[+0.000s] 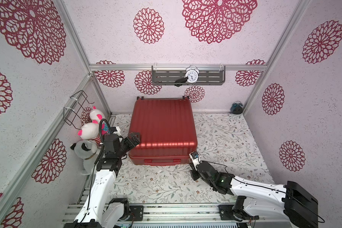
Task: Open the suitcase zippers
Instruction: Adjust the suitcase at the center of the board.
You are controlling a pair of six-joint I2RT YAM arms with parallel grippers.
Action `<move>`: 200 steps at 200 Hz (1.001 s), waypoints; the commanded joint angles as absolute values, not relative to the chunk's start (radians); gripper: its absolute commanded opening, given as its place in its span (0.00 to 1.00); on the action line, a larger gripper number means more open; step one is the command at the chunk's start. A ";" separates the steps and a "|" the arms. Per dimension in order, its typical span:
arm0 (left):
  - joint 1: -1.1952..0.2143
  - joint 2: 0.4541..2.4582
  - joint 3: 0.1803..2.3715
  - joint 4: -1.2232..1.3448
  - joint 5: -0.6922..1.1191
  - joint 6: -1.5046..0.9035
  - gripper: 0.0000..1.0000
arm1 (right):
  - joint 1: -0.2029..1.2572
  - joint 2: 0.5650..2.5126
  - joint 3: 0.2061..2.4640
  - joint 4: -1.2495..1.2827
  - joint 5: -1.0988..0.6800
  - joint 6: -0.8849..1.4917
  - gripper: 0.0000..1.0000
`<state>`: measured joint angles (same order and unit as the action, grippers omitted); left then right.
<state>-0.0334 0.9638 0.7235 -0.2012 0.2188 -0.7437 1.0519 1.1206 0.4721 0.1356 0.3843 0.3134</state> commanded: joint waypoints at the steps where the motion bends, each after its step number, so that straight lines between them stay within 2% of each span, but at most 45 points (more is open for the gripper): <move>1: -0.170 0.953 0.708 -0.227 0.339 -0.786 0.98 | 1.072 1.077 0.446 0.128 0.304 0.305 0.00; 123: -0.657 1.086 0.762 -0.194 0.107 -0.787 0.98 | 1.072 0.961 0.358 0.173 0.293 0.249 0.00; 200: -0.869 1.220 0.813 -0.115 0.035 -0.802 0.98 | 1.072 0.959 0.350 0.192 0.283 0.249 0.00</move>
